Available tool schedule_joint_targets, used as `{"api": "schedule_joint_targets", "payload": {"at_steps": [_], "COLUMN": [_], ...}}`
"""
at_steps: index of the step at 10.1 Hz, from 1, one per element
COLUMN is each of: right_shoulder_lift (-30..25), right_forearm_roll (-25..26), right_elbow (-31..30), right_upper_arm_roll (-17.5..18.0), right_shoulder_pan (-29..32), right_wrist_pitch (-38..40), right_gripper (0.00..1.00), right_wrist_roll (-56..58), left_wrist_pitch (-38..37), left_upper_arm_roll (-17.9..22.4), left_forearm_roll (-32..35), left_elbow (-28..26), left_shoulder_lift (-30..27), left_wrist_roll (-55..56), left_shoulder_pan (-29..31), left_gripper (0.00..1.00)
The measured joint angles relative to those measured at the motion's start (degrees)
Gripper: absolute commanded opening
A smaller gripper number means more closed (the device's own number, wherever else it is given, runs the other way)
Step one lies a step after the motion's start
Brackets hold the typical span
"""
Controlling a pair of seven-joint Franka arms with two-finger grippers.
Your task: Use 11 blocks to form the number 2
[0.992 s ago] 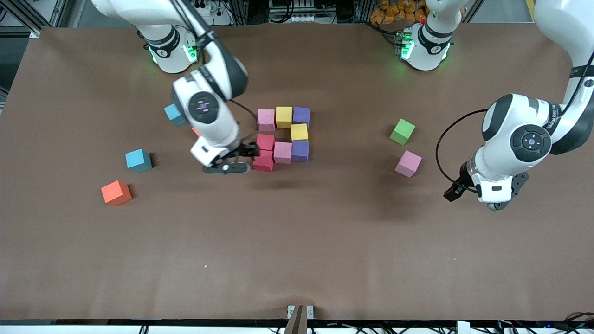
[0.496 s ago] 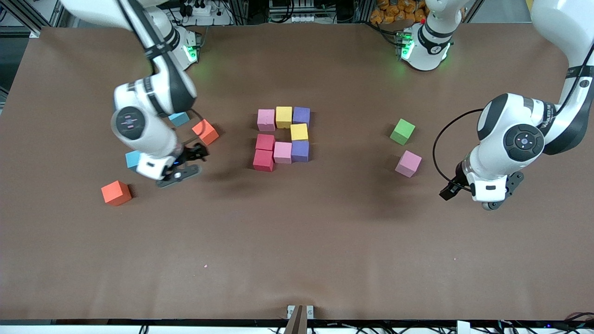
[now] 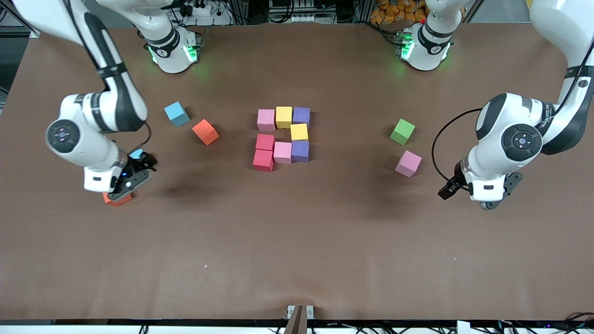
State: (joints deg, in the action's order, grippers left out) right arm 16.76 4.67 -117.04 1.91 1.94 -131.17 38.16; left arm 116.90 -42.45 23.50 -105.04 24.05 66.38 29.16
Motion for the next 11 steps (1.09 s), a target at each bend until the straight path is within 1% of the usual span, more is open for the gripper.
{"api": "schedule_joint_targets", "payload": {"at_steps": [2,5,6,8,9,10,11], "right_shoulder_lift": [4.91,12.90,14.74,16.76,17.10,17.11,17.07], "right_forearm_roll": [0.02,0.04,0.04,0.04,0.03,0.03,0.03], "right_elbow": [4.18,12.35,13.41,13.96,13.99,13.99,13.97], "right_upper_arm_roll": [-0.03,0.36,1.20,4.54,5.42,5.73,5.94], "right_shoulder_pan": [5.20,9.73,11.39,15.97,17.29,17.75,17.78], "right_wrist_pitch": [-0.60,-0.37,-0.33,-0.43,-0.43,-0.36,-0.14], "right_gripper": [1.00,1.00,1.00,1.00,0.89,0.62,0.48], "right_wrist_roll": [6.76,8.65,8.65,8.66,8.66,8.65,8.63], "left_wrist_pitch": [0.00,0.01,0.02,0.03,0.06,0.07,0.07], "left_upper_arm_roll": [0.04,0.29,0.31,0.30,0.29,0.29,0.29], "left_forearm_roll": [0.00,0.00,0.00,0.00,0.00,0.00,0.07], "left_elbow": [0.01,0.07,0.16,0.23,0.33,0.47,0.62], "left_shoulder_lift": [0.15,0.58,0.65,1.00,1.20,1.40,1.66], "left_wrist_roll": [0.00,0.00,0.00,0.00,0.00,-0.01,-0.01], "left_shoulder_pan": [-0.31,-0.11,-0.07,-0.20,-0.24,-0.27,-0.37], "left_gripper": [1.00,1.00,1.00,1.00,1.00,1.00,1.00]}}
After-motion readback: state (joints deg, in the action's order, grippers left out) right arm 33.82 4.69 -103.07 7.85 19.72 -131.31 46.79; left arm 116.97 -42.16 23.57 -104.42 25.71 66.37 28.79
